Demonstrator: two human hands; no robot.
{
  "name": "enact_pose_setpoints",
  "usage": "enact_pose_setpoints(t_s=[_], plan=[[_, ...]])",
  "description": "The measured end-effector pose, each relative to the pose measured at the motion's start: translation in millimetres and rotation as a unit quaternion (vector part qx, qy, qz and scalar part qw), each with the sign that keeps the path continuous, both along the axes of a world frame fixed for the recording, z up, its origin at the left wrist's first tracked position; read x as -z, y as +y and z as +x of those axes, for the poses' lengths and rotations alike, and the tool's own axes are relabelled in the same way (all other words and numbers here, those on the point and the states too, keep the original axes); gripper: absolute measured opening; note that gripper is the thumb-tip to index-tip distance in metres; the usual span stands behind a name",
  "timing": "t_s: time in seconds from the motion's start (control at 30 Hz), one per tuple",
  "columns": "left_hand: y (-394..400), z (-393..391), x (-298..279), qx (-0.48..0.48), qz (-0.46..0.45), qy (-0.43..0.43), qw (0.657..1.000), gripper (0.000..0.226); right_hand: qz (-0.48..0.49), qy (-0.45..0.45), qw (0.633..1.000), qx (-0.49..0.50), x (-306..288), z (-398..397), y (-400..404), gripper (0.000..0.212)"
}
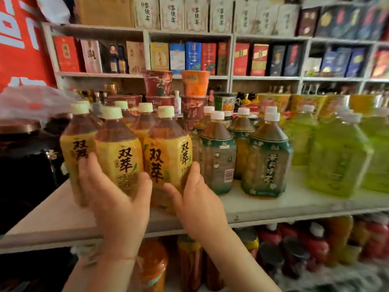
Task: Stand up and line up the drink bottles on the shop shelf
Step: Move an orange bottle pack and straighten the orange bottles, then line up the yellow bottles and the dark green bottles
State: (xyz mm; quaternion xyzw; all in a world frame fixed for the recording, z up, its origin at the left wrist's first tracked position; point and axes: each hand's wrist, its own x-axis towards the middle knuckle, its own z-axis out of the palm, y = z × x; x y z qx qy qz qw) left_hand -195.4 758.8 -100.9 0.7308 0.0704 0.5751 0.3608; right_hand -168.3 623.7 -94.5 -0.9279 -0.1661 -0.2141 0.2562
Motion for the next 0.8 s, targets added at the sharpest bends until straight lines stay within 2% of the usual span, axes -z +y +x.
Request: enact_pose_setpoints(t_s=[0.1, 0.13, 0.23, 0.3, 0.47, 0.57, 0.63, 0.67, 0.73, 0.8], plan=[[-28, -11, -12, -0.004, 0.116, -0.132, 0.984, 0.051, 0.016, -0.134, 0.991, -0.014, 0, -6, -25, 0.038], [-37, -12, -18, 0.016, 0.136, -0.156, 0.978, 0.041, 0.031, -0.174, 0.984, -0.017, 2, -7, -34, 0.029], [-73, -8, -28, 0.13, 0.132, -0.162, 0.969, 0.017, 0.092, -0.221, 0.971, 0.007, 6, -6, -72, 0.037], [-99, -3, -34, 0.196, 0.134, -0.119, 0.964, 0.019, 0.136, -0.25, 0.958, 0.036, 2, -3, -105, 0.038], [-172, 17, -36, 0.274, 0.221, -0.008, 0.936, 0.025, 0.221, -0.331, 0.913, 0.093, -10, 9, -200, 0.037], [-234, 35, -32, 0.31, 0.221, 0.007, 0.925, 0.025, 0.284, -0.366, 0.878, 0.12, -14, 23, -270, 0.025], [-280, 48, -30, 0.317, 0.177, 0.01, 0.932, 0.021, 0.314, -0.381, 0.857, 0.151, -12, 37, -320, 0.011], [-303, 55, -30, 0.323, 0.142, 0.02, 0.935, 0.026, 0.326, -0.38, 0.849, 0.169, -12, 45, -343, 0.019], [-343, 71, -33, 0.341, 0.067, 0.071, 0.935, 0.05, 0.326, -0.354, 0.857, 0.187, -14, 60, -386, 0.042], [-378, 93, -37, 0.362, -0.004, 0.12, 0.925, 0.077, 0.294, -0.268, 0.896, 0.199, -20, 75, -426, 0.065]])
